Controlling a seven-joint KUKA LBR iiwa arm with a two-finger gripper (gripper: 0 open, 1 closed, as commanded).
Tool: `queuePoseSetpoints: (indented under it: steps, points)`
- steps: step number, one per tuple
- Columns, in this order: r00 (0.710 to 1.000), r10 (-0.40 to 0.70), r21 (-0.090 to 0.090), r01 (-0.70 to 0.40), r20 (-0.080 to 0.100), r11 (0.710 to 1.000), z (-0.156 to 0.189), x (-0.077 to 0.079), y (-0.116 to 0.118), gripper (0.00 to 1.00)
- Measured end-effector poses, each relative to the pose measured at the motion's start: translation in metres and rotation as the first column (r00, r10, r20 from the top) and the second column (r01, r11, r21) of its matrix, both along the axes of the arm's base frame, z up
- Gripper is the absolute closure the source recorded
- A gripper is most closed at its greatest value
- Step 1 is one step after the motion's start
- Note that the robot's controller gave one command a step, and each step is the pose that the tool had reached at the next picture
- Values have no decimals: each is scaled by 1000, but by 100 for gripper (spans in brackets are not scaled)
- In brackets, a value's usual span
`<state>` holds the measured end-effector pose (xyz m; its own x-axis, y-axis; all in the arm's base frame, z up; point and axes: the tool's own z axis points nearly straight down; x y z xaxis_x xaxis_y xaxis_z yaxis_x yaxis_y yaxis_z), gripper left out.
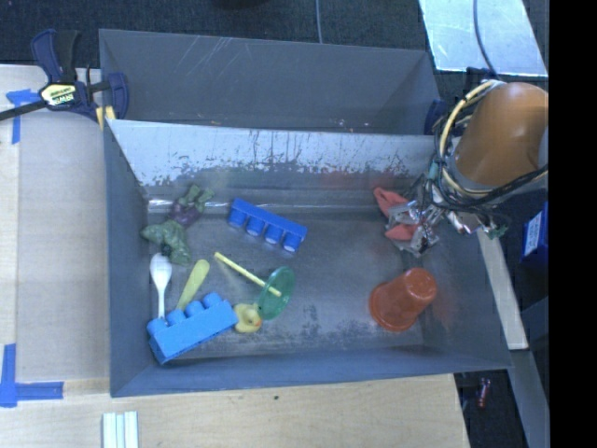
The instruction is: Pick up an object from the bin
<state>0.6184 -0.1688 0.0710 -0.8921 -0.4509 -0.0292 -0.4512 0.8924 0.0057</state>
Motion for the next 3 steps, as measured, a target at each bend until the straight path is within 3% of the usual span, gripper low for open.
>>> queuePoseSetpoints:
  steps: [1, 2, 3]
  points:
    - [940, 342, -21, -342, 3, 940, 0, -2, 20, 100]
    - [932, 361, -14, -361, 6, 932, 55, -1, 18, 100]
    - [985, 174, -9, -174, 4, 985, 145, 3, 26, 100]
